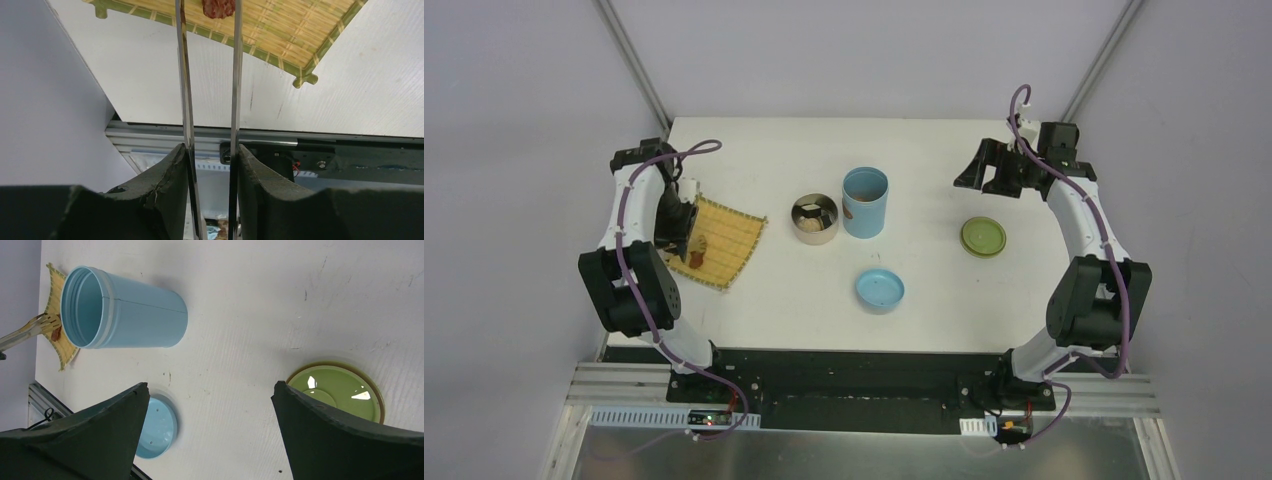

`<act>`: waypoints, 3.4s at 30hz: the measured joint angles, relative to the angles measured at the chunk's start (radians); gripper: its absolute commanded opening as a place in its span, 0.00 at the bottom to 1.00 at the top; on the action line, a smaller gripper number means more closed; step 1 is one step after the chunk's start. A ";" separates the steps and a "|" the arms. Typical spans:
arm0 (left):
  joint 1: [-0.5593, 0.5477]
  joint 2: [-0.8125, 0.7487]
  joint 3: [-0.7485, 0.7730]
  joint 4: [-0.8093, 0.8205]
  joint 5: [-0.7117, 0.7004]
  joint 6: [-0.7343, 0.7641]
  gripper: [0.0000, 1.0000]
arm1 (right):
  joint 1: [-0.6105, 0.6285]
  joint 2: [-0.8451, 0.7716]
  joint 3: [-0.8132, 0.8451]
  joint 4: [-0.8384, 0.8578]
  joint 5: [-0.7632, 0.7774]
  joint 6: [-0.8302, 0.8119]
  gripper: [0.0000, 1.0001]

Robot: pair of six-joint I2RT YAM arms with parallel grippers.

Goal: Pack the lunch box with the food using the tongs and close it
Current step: Pick up the fake food from the plate, then place the fake food in the packing box, then place the clamp on the plate.

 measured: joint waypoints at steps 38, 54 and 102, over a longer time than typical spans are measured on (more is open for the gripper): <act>-0.375 -0.049 0.480 -0.065 0.291 -0.035 0.32 | 0.000 0.007 0.009 0.001 -0.001 0.003 0.98; -0.633 0.127 0.729 0.064 0.377 -0.109 0.32 | 0.000 0.007 0.009 0.002 -0.001 0.003 0.98; -0.195 -0.110 0.315 0.195 0.430 -0.146 0.45 | 0.001 0.007 0.026 -0.002 -0.001 0.002 0.98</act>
